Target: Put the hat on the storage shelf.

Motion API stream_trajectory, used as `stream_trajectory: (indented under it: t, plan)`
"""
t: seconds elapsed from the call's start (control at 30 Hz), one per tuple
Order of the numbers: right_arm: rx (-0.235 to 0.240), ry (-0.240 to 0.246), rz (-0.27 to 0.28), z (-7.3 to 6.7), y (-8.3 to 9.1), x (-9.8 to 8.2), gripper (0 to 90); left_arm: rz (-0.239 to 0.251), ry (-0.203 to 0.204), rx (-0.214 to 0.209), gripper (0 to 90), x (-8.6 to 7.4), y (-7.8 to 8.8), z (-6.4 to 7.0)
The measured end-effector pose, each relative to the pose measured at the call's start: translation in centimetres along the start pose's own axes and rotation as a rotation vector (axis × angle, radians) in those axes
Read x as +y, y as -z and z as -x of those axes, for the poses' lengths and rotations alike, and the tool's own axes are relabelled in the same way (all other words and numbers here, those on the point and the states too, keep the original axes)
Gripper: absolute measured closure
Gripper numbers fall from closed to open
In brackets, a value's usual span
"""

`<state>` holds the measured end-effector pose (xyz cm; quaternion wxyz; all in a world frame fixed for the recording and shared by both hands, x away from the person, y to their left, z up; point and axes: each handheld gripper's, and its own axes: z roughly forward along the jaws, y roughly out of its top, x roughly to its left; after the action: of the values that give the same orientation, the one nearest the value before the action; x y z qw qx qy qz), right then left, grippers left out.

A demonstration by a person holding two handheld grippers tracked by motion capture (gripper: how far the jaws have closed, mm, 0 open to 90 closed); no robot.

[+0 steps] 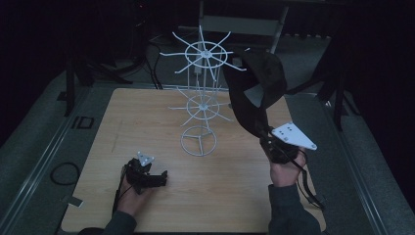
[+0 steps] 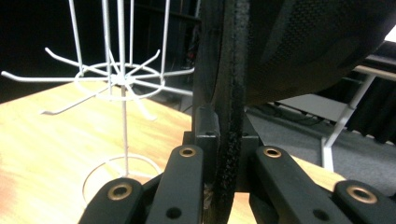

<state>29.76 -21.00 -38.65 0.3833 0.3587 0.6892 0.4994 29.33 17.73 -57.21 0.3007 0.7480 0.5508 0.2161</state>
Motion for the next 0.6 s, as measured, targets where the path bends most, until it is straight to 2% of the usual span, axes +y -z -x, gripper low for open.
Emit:
stream_trajectory:
  t: [0.2, 0.3, 0.4, 0.53, 0.6]
  plan:
    - [0.047, 0.017, -0.027, -0.31, -0.54, -0.33, 80.0, -0.001, 0.0, 0.0, 0.1, 0.0, 0.01, 0.0]
    - [0.05, 0.018, -0.026, -0.36, -0.54, -0.24, 71.4, -0.001, 0.0, 0.0, 0.1, 0.0, 0.01, 0.0]
    - [0.061, 0.001, -0.031, -0.15, -0.44, -0.06, 58.5, 0.0, 0.0, 0.001, 0.1, 0.0, 0.0, 0.0]
    - [0.053, -0.056, -0.045, 0.36, -0.47, -0.02, 38.1, 0.0, 0.0, 0.0, 0.1, 0.0, 0.01, 0.0]
    - [0.038, -0.075, -0.043, 0.53, -0.46, -0.11, 34.8, 0.0, 0.001, 0.0, 0.1, 0.0, 0.0, 0.0]
